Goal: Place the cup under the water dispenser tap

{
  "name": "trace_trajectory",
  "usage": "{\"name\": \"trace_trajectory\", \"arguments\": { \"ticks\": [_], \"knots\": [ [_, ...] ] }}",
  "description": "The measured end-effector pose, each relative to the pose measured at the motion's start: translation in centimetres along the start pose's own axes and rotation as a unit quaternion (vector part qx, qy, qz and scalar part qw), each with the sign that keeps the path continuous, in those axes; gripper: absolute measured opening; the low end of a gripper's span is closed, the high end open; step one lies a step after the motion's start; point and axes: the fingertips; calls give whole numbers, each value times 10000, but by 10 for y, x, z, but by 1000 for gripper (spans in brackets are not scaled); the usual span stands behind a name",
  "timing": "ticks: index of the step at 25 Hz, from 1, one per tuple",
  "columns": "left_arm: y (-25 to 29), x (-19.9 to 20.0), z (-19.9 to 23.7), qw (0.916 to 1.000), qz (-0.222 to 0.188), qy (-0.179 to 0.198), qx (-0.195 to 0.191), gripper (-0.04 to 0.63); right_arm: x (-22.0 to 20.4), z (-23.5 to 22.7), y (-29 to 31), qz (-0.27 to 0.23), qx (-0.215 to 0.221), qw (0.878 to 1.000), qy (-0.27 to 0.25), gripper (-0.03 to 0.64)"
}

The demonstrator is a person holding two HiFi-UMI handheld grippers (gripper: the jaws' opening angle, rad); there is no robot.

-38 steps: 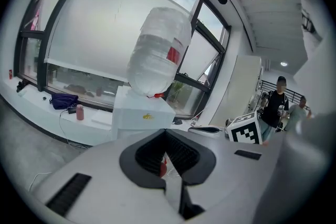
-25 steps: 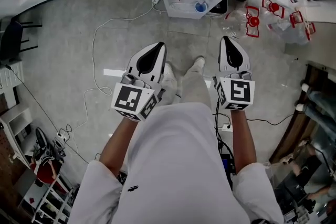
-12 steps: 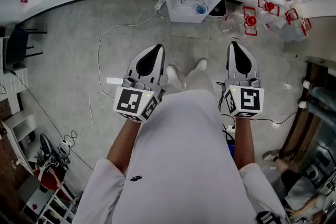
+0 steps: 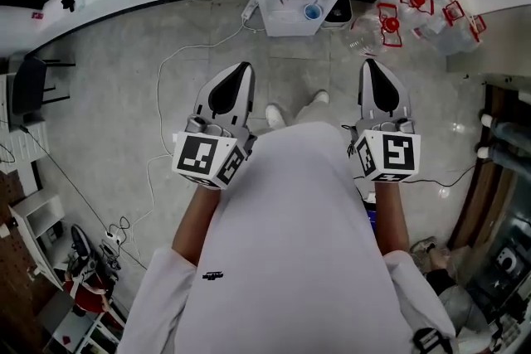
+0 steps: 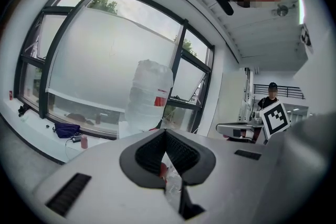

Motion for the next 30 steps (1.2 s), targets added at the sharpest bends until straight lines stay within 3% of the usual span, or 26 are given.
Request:
{"name": "trace_trajectory", "arguments": {
  "ticks": [9, 14, 22, 30],
  "knots": [
    [-3, 2, -10, 9998, 32, 42, -177, 7, 12, 27, -14, -5, 316, 9994, -147, 11],
    [-3, 3, -12, 9999, -13, -19, -168, 8, 9, 32, -12, 93, 385, 9990, 203, 10],
    [-7, 4, -15, 9998, -18, -37, -210, 8, 9, 39, -14, 130, 569, 9982, 143, 10],
    [-11, 5, -23, 9997, 59, 18, -248, 8, 8, 37, -26, 44, 471, 9988, 136, 9]
  ]
}}
Point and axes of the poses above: the fingertips, and each gripper's own axes: y forward along the fingers, z to its left, x out of its top, and after that the axes turned 1 degree about -z, right-handed
